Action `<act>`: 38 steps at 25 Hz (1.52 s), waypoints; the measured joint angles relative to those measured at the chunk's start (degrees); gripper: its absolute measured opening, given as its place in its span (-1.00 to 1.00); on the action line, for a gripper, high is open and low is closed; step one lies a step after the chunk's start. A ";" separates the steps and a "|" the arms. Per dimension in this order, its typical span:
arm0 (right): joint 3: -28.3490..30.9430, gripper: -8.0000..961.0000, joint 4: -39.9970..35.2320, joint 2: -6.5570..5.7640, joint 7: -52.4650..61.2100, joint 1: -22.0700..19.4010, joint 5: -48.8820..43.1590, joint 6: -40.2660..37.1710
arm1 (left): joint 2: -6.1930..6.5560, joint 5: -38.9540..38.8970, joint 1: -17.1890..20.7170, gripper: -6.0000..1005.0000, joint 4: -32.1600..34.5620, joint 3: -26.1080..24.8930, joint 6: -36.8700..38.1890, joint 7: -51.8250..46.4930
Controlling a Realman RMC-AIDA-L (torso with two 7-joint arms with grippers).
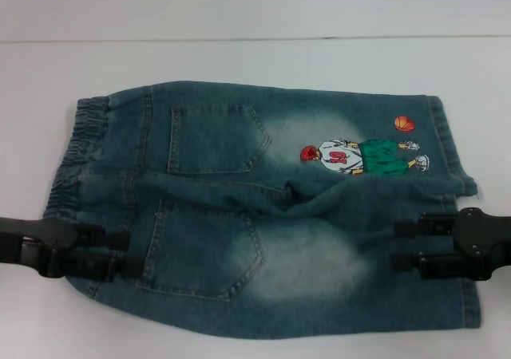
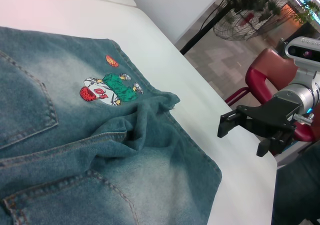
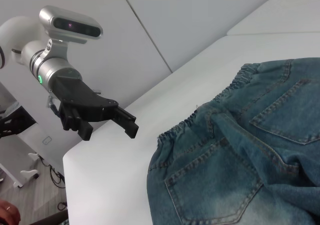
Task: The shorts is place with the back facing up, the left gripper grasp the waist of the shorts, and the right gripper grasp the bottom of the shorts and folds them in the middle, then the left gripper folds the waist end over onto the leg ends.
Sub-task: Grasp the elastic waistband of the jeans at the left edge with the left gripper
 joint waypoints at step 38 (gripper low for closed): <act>-1.33 0.59 0.00 0.24 -0.10 2.52 -1.41 2.73 | 4.15 25.35 -8.24 0.73 0.82 0.80 -18.66 -39.72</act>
